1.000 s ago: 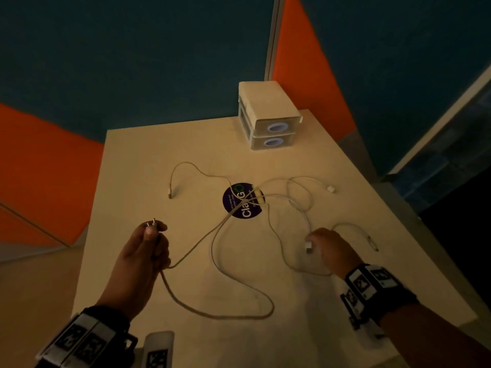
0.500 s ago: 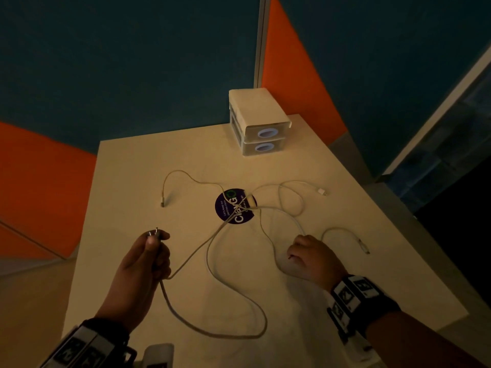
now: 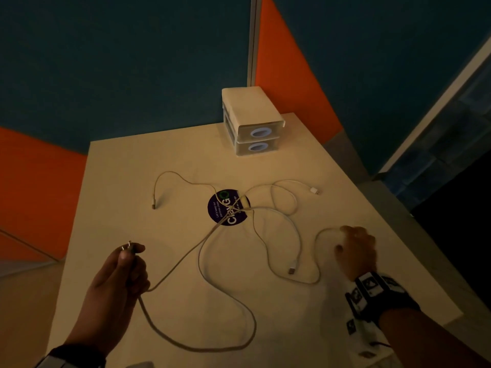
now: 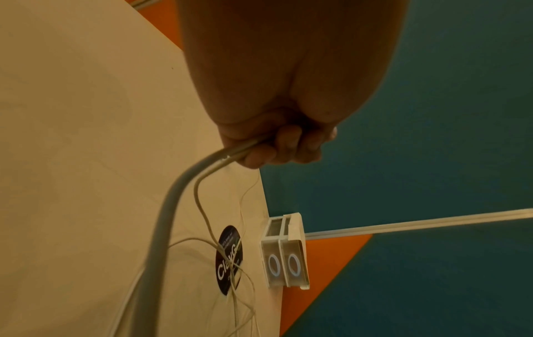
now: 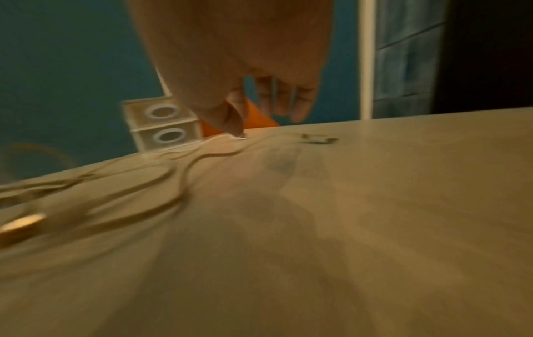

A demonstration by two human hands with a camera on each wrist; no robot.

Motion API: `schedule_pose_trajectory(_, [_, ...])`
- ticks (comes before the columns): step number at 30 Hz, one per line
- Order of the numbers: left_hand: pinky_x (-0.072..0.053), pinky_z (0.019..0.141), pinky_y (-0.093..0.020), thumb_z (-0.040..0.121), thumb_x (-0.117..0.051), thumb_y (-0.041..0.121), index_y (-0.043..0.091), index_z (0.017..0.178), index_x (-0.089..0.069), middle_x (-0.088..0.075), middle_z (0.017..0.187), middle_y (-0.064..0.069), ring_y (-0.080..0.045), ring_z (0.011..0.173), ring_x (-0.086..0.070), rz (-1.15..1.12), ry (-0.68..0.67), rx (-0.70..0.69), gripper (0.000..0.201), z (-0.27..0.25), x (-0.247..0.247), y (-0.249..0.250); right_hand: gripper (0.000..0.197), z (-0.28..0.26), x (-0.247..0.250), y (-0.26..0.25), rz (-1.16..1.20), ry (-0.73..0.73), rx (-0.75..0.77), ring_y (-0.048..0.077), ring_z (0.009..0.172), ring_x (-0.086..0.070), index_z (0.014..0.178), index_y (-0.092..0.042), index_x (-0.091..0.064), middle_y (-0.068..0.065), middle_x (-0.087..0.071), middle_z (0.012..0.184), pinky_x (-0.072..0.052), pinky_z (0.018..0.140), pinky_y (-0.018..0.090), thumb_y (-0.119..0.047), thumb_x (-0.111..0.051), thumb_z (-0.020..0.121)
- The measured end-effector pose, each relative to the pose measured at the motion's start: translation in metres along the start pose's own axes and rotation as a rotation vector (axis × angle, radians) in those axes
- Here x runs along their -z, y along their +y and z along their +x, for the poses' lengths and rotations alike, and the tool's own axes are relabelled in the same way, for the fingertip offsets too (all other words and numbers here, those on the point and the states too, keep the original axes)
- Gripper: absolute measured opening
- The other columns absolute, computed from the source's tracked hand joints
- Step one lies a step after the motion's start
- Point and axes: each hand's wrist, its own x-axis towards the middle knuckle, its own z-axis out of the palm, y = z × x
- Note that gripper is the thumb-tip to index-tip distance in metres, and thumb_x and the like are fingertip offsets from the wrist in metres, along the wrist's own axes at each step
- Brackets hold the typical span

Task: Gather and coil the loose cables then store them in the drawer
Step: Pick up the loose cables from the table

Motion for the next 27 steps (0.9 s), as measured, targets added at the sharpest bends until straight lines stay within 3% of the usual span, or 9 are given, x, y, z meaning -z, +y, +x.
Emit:
schedule_pose_trajectory(2, [-0.019, 0.057, -0.033, 0.099, -0.031, 0.027, 0.018, 0.09, -0.059, -0.038, 0.054, 0.009, -0.005, 0.044, -0.034, 0.001, 0.019, 0.005, 0.031, 0.0, 0.003, -0.002, 0.036, 0.006, -0.001, 0.021, 0.009, -0.082, -0.186, 0.042, 0.109, -0.042, 0.119, -0.006, -0.047, 0.023, -0.046, 0.122, -0.044, 0.084, 0.046, -0.016, -0.053, 0.085])
schedule_pose_trajectory(5, [-0.019, 0.058, -0.034, 0.099, -0.031, 0.029, 0.019, 0.09, -0.06, -0.038, 0.055, 0.008, -0.006, 0.045, -0.034, 0.0, 0.026, 0.004, 0.032, 0.0, 0.003, -0.002, 0.021, 0.009, -0.009, 0.036, 0.082, -0.102, -0.138, 0.044, 0.098, -0.051, 0.105, 0.002, -0.054, 0.029, -0.053, 0.11, -0.044, 0.083, 0.046, -0.006, -0.047, 0.087])
schedule_pose_trajectory(9, [-0.025, 0.046, -0.027, 0.098, -0.032, 0.03, 0.021, 0.089, -0.062, -0.04, 0.056, 0.007, -0.006, 0.046, -0.035, -0.014, -0.001, -0.031, 0.033, 0.004, -0.003, 0.007, 0.022, 0.007, 0.007, 0.025, 0.255, 0.085, -0.047, 0.042, 0.088, -0.054, 0.102, 0.001, -0.058, 0.03, -0.057, 0.102, -0.043, 0.076, 0.041, -0.004, -0.042, 0.089])
schedule_pose_trajectory(11, [-0.023, 0.048, -0.028, 0.098, -0.032, 0.029, 0.02, 0.092, -0.064, -0.04, 0.058, 0.007, -0.005, 0.046, -0.035, -0.048, -0.031, -0.058, 0.034, 0.009, -0.007, 0.017, 0.02, 0.003, 0.034, 0.008, 0.403, 0.201, 0.0, 0.035, 0.088, -0.055, 0.101, -0.001, -0.061, 0.024, -0.061, 0.098, -0.041, 0.076, 0.036, -0.007, -0.045, 0.09])
schedule_pose_trajectory(14, [-0.029, 0.046, -0.022, 0.098, -0.032, 0.026, 0.02, 0.097, -0.065, -0.042, 0.062, 0.006, -0.005, 0.05, -0.037, -0.079, -0.109, -0.09, 0.034, 0.016, -0.017, 0.038, 0.011, -0.006, 0.084, -0.028, 0.624, 0.273, 0.153, 0.019, 0.087, -0.055, 0.094, -0.007, -0.062, 0.008, -0.061, 0.095, -0.043, 0.08, 0.032, -0.008, -0.056, 0.085])
schedule_pose_trajectory(19, [-0.041, 0.052, -0.016, 0.09, -0.039, 0.027, 0.022, 0.081, -0.065, -0.054, 0.065, 0.004, -0.006, 0.055, -0.044, -0.066, -0.28, -0.195, 0.028, 0.016, -0.056, 0.083, 0.021, -0.033, 0.169, -0.105, 0.821, 0.226, 0.601, -0.009, 0.085, -0.058, 0.09, -0.015, -0.067, -0.009, -0.062, 0.087, -0.043, 0.075, 0.003, 0.001, -0.059, 0.08])
schedule_pose_trajectory(22, [-0.044, 0.055, -0.018, 0.09, -0.038, 0.026, 0.016, 0.085, -0.056, -0.066, 0.067, 0.004, -0.007, 0.057, -0.055, 0.005, -0.365, -0.267, 0.022, 0.017, -0.086, 0.105, 0.024, -0.059, 0.201, -0.153, 0.868, 0.064, 0.847, -0.001, 0.083, -0.063, 0.085, -0.021, -0.068, -0.013, -0.065, 0.085, -0.047, 0.075, 0.008, 0.001, -0.062, 0.078])
schedule_pose_trajectory(24, [-0.049, 0.061, -0.021, 0.094, -0.035, 0.024, 0.013, 0.088, -0.052, -0.072, 0.073, 0.001, -0.01, 0.065, -0.064, 0.037, -0.434, -0.279, 0.02, 0.016, -0.105, 0.117, 0.015, -0.074, 0.213, -0.181, 0.881, -0.037, 0.922, 0.001, 0.076, -0.063, 0.083, -0.014, -0.068, -0.01, -0.067, 0.078, -0.048, 0.07, 0.009, -0.001, -0.065, 0.077])
schedule_pose_trajectory(27, [-0.054, 0.07, -0.027, 0.09, -0.041, 0.028, 0.009, 0.095, -0.055, -0.072, 0.082, 0.0, -0.012, 0.075, -0.067, 0.057, -0.539, -0.298, 0.025, 0.011, -0.127, 0.13, 0.005, -0.087, 0.226, -0.213, 0.882, -0.016, 0.989, 0.003, 0.065, -0.06, 0.079, -0.009, -0.066, -0.003, -0.066, 0.068, -0.048, 0.061, 0.013, -0.007, -0.069, 0.075])
